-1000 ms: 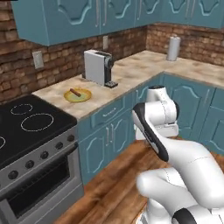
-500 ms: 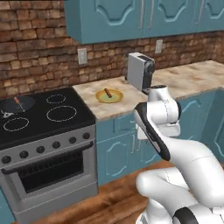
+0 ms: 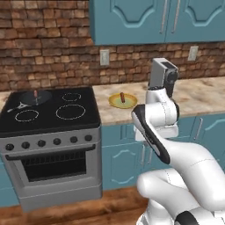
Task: Place the cold items (carrot and sweet potato) from the fridge in one tupperware on the dining counter. Place the warm items (kebab skewer and hot dog) in the stove area in another tupperware.
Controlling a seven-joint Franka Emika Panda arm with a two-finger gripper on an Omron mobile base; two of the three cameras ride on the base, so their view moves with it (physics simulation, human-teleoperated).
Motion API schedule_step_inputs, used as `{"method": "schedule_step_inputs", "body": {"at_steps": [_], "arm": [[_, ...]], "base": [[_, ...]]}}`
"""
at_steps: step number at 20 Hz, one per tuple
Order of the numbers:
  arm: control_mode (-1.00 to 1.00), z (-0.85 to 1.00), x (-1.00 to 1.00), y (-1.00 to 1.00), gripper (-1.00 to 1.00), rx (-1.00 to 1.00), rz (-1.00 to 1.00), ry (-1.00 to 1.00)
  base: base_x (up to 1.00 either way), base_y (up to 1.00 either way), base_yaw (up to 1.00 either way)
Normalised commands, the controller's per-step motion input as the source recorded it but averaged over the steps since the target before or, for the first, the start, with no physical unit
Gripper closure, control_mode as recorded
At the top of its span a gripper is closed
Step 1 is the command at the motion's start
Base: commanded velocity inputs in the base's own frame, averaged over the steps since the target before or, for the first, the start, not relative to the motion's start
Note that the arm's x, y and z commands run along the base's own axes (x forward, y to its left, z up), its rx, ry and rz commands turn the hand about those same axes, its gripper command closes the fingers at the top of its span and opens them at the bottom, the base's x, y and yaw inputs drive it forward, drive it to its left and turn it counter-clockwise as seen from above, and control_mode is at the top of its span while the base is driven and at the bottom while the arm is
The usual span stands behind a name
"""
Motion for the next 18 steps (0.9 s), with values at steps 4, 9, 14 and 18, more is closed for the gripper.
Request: {"method": "schedule_step_inputs", "body": {"at_steps": [4,9,14,18], "arm": [[1.00,0.00,0.00,0.00,-1.00,0.00,0.00,0.00],[1.00,0.00,0.00,0.00,-1.00,0.00,0.00,0.00],[1.00,0.00,0.00,0.00,-1.00,0.00,0.00,0.00],[1.00,0.00,0.00,0.00,-1.00,0.00,0.00,0.00]], "base": [[0.45,-0.31,-0.10],[0.24,0.01,-0.02],[0.66,0.12,0.00],[0.64,0.11,0.00]]}}
